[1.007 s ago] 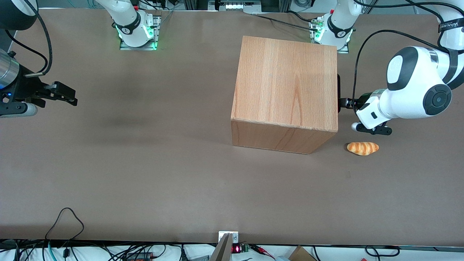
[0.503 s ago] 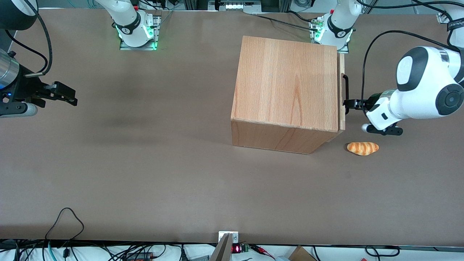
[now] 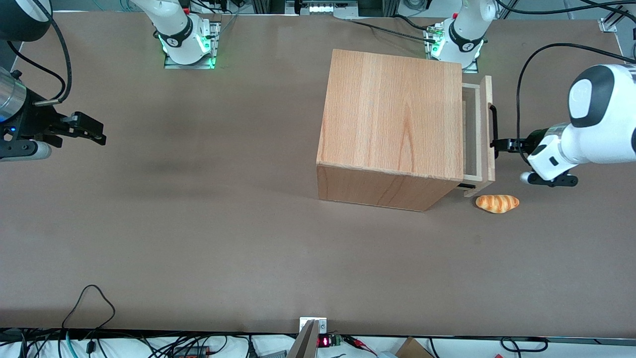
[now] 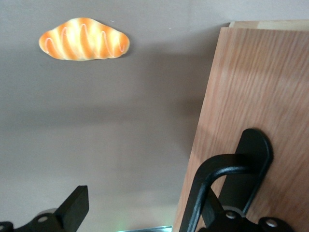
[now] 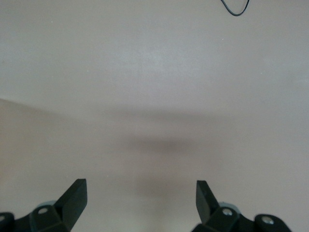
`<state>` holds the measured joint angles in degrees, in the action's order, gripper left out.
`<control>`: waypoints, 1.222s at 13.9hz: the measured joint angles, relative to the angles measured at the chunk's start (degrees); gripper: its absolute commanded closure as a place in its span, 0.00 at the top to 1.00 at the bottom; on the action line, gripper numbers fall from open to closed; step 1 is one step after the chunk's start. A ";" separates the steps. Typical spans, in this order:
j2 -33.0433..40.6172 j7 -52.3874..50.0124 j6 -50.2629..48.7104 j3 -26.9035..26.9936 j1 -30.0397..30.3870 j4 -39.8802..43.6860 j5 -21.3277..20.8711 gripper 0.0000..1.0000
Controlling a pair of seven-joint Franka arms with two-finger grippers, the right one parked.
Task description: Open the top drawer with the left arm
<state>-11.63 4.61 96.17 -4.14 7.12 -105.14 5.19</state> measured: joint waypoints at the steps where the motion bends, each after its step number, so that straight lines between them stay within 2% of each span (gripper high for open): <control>1: 0.00 0.21 0.13 0.01 0.56 0.02 -0.25 1.00; 11: -0.04 3.99 2.77 0.17 8.38 0.05 -2.02 1.00; 17: -0.08 4.31 3.16 0.15 9.51 0.08 -2.14 1.00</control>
<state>-11.71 8.92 99.33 -3.99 16.62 -105.06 3.05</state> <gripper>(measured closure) 0.000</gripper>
